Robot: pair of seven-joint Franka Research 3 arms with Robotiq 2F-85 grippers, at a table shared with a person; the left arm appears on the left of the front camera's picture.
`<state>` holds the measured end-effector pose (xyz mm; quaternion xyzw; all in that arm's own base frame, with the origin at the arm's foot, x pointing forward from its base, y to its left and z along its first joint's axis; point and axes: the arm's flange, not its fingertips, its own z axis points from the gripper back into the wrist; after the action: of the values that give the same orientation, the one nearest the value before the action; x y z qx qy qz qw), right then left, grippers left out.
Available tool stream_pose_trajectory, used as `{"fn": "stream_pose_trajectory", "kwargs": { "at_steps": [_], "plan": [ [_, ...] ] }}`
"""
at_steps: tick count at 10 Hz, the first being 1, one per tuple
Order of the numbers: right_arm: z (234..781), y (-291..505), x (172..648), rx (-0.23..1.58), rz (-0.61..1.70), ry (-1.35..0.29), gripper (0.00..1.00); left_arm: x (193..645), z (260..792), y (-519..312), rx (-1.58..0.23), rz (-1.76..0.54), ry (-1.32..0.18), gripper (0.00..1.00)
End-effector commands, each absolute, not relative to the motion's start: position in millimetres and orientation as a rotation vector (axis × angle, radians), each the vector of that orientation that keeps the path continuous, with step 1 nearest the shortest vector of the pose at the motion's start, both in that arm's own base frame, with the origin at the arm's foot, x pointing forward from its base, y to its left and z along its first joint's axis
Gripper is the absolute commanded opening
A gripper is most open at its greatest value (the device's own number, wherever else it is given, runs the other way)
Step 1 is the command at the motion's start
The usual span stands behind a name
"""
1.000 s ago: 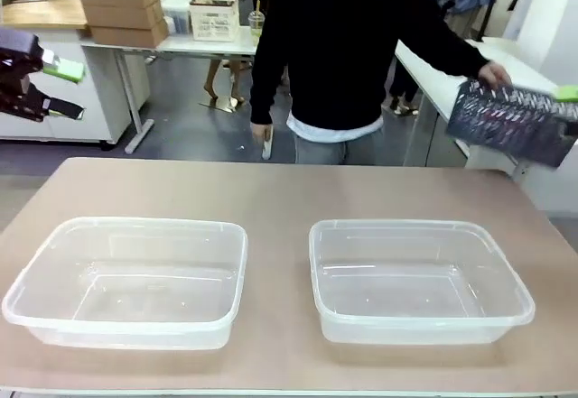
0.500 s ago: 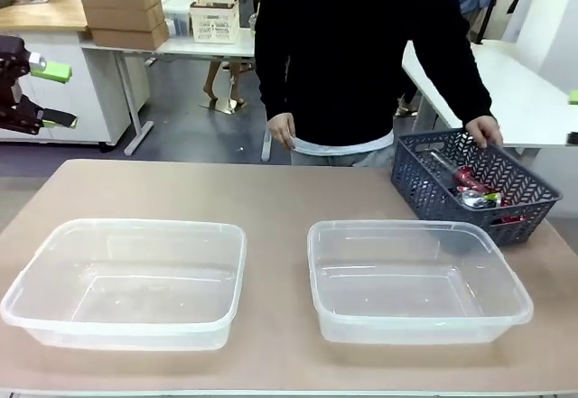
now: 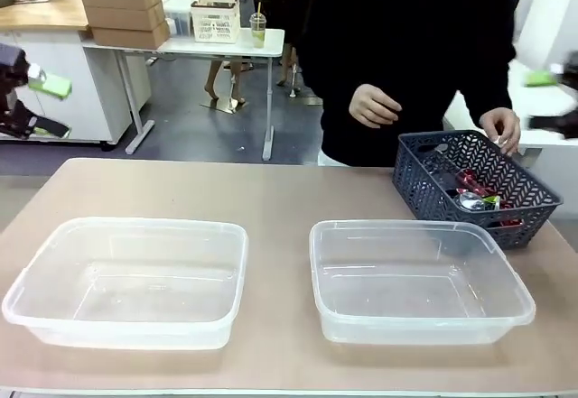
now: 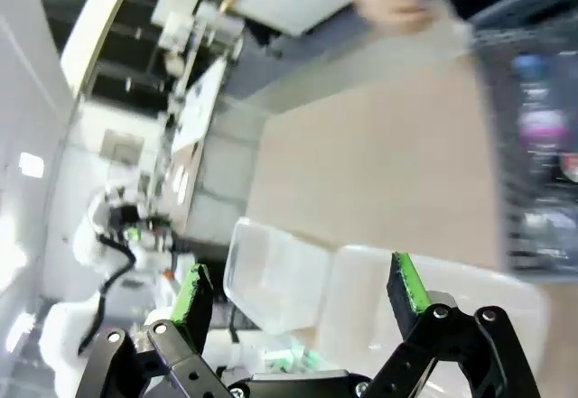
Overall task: Sort the waste into each basket.
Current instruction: Pick up the Organizing box on the left side of the table and lift it.
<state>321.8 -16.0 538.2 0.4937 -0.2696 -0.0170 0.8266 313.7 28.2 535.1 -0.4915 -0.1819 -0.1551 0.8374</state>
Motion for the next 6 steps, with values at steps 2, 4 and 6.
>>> {"fn": "stream_pose_trajectory", "kwargs": {
  "at_steps": [2, 4, 6],
  "plan": [
    [548.4, 234.0, 326.5, 0.871, 0.300, -0.259, 1.00, 255.0, 539.9, 71.8, -0.560, -0.557, -0.228, 1.00],
    [514.5, 308.1, 299.8, 0.763, 0.447, -0.154, 1.00, 226.6, 517.9, 70.6, -0.550, -0.643, -0.172, 1.00],
    [513.4, 289.1, 266.1, 0.839, 0.407, -0.142, 1.00, 257.9, 536.9, 68.7, -0.617, -0.490, -0.163, 1.00]
  ]
}}
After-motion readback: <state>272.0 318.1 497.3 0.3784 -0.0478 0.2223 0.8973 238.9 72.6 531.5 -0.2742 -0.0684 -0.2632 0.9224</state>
